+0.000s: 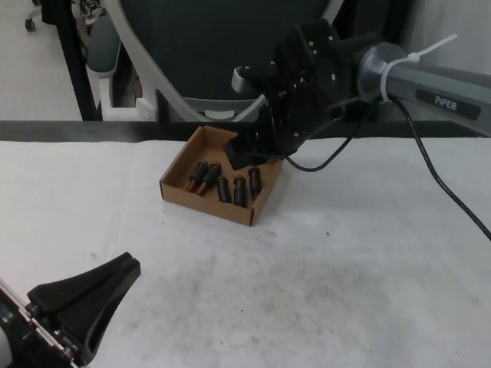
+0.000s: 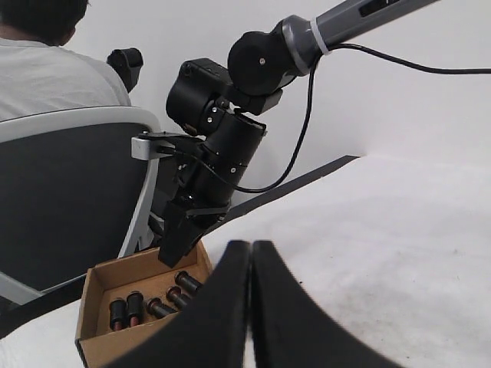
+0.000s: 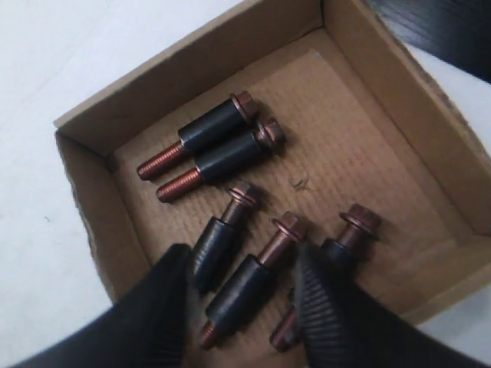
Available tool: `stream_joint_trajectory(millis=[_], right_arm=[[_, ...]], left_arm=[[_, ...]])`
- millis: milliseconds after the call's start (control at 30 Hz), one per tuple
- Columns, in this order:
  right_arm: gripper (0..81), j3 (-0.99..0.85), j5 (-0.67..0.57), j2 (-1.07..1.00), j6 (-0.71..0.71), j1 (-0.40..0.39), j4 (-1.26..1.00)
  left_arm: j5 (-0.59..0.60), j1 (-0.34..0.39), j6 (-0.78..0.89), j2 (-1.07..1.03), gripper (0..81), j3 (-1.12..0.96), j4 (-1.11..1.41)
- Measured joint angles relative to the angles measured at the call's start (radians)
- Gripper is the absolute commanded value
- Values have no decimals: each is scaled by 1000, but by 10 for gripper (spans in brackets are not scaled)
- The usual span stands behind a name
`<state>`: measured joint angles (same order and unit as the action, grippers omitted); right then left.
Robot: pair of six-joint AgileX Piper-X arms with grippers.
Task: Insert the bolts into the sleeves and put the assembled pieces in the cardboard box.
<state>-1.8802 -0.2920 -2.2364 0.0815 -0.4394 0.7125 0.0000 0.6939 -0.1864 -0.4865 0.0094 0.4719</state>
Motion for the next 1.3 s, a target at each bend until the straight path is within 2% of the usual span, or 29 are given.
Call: stream_joint_trajectory(millis=[67,433,567,767,833,900,933,1067,1100,1267,1300], right_arm=[[0,0,3,0,8,0,0],[2,57,5,53,78,0,50],[2,267,23,190,90,3,-99],[2,650,33,455,33,14,-437],[2,724,39,509,27,16,-502],[2,947,89,652,22,19,-692],[2,947,93,661,22,19,-692],[2,1200,169,862,22,19,-902],[2,1210,173,872,22,19,-911],[2,1468,204,1171,-9,19,-1052],[2,1468,204,1225,-9,19,-1057]], left_arm=[[0,0,0,0,8,0,0],[0,0,-2,0,8,0,-2],[0,0,-2,0,8,0,-7],[0,0,-2,0,8,0,-7],[0,0,-2,0,8,0,-7],[0,0,-2,0,8,0,-7],[0,0,-2,0,8,0,-7],[0,0,-2,0,8,0,-7],[0,0,-2,0,8,0,-7],[0,0,-2,0,8,0,-7],[0,0,-2,0,8,0,-7]])
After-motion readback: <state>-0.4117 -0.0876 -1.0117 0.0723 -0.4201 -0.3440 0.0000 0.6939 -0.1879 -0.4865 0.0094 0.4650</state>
